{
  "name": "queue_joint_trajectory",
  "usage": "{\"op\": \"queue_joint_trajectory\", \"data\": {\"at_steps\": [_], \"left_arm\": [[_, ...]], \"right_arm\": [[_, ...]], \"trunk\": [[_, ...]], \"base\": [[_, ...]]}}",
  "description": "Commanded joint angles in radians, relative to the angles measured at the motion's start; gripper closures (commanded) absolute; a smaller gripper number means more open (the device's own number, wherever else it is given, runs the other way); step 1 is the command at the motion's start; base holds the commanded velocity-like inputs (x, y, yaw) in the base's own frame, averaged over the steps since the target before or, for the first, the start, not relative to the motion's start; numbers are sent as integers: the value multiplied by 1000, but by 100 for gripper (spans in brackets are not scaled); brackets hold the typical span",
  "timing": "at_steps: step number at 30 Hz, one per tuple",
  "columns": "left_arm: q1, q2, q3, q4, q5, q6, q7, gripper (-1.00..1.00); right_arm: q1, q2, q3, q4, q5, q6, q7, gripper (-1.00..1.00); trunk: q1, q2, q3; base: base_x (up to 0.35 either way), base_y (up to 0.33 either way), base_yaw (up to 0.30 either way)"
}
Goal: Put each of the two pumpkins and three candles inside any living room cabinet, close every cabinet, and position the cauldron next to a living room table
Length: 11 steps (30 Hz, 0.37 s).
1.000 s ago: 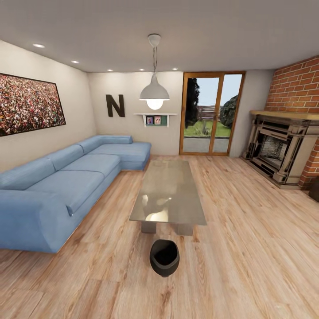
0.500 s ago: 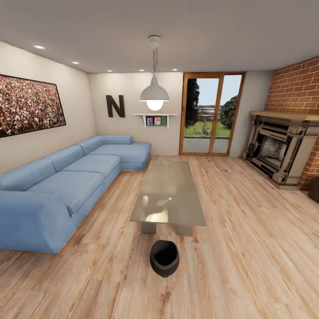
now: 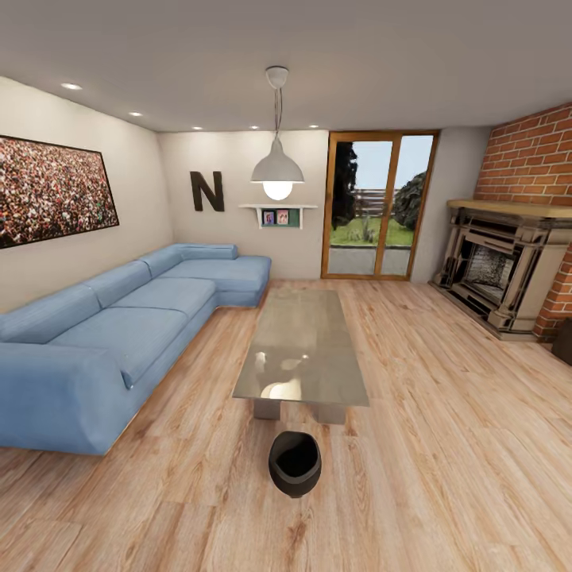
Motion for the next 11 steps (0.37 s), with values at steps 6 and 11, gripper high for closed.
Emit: {"op": "queue_joint_trajectory", "data": {"at_steps": [6, 11], "left_arm": [[-1, 2, 6, 2, 2, -47, 4, -100], [-1, 5, 7, 3, 2, -72, 9, -100]], "right_arm": [[-1, 0, 8, 1, -8, 3, 1, -100], [-1, 0, 8, 1, -8, 3, 1, -100]], "trunk": [[0, -1, -2], [0, -1, -2]], "base": [[0, 0, 0], [0, 0, 0]]}}
